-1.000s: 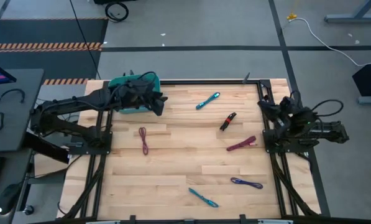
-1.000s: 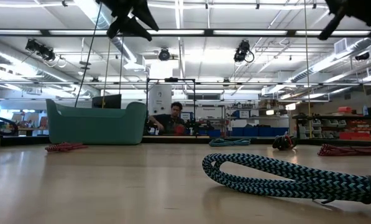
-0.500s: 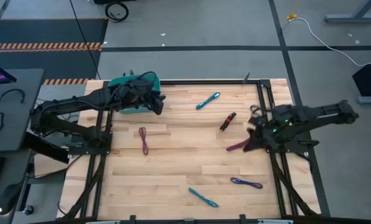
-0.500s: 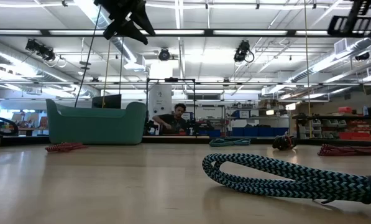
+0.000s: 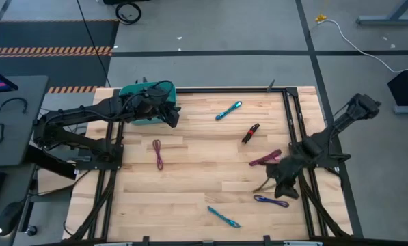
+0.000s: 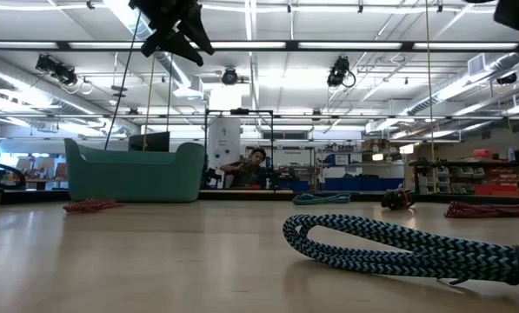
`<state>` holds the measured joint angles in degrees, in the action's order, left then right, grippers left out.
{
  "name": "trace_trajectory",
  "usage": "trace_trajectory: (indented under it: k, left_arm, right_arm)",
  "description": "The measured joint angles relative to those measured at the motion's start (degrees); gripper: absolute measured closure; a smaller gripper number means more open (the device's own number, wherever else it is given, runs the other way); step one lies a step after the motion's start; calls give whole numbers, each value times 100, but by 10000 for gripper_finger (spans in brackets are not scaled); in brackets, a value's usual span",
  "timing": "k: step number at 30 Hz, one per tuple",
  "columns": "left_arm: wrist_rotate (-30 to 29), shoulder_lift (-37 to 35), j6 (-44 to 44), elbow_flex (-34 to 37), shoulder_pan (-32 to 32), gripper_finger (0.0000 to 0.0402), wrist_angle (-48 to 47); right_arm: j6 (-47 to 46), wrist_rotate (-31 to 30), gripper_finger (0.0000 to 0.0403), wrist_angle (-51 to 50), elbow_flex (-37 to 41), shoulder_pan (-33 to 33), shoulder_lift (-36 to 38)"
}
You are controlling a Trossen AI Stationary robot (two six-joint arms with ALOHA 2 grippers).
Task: Pick and place USB-C Cables
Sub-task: Put the purple charger cable into the green bin
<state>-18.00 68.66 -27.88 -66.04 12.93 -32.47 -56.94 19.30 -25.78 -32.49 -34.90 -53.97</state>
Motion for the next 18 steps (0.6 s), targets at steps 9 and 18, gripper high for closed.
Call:
trace_trajectory:
  k: [9,18]
  left_arm:
    - [0,0,-1,0,0,241,-21]
    - [2,0,-265,0,-2,241,-59]
  right_arm:
    - [751,-2357,254,70,0,-1562,-897]
    - [571,-3819,235,325,0,-2266,-2241]
